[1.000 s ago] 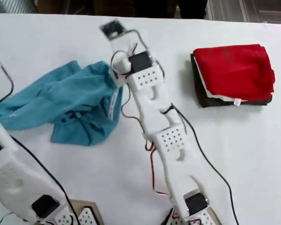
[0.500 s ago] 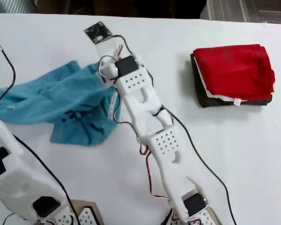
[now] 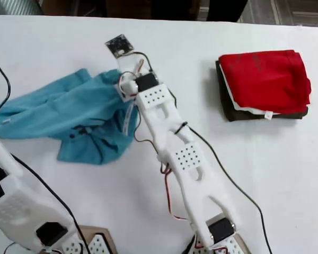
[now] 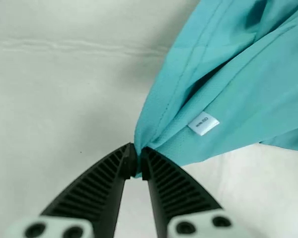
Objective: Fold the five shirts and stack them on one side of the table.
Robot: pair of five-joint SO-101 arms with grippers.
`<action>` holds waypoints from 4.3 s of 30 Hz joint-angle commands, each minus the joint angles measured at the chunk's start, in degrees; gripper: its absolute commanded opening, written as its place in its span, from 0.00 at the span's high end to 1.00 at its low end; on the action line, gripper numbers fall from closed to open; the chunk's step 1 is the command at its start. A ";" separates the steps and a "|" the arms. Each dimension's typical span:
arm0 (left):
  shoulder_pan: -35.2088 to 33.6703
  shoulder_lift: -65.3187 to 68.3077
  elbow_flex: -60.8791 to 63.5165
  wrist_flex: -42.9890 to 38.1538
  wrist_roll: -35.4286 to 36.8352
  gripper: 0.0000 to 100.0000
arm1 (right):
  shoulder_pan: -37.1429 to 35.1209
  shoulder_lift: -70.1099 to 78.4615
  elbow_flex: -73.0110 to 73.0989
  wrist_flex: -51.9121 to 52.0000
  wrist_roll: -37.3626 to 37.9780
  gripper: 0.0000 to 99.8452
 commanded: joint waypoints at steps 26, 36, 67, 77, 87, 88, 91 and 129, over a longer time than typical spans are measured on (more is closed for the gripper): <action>0.79 -3.69 -2.59 0.97 0.18 0.97 | 1.45 -24.31 -11.60 29.32 14.07 0.98; 0.35 -10.46 -1.63 1.14 1.49 0.97 | 1.80 -52.79 7.56 29.49 9.32 0.98; 19.43 -31.56 41.54 -3.34 -4.31 0.97 | 14.64 -120.84 107.96 12.62 18.55 0.98; 13.71 -31.47 58.15 -17.14 -9.67 0.97 | 11.65 -120.92 116.57 27.82 34.11 0.83; 14.07 -31.47 59.47 -18.64 -8.53 0.97 | 13.49 -129.98 106.99 20.26 25.58 0.86; 14.07 -31.47 59.47 -18.64 -7.47 0.97 | 13.93 -128.57 109.45 17.19 23.21 0.86; 14.07 -31.47 59.74 -18.29 -5.45 0.97 | 13.93 -121.80 117.89 7.34 20.13 0.86; 16.88 -31.65 59.91 -23.03 -5.10 0.97 | 14.46 -63.34 94.33 12.35 10.29 0.86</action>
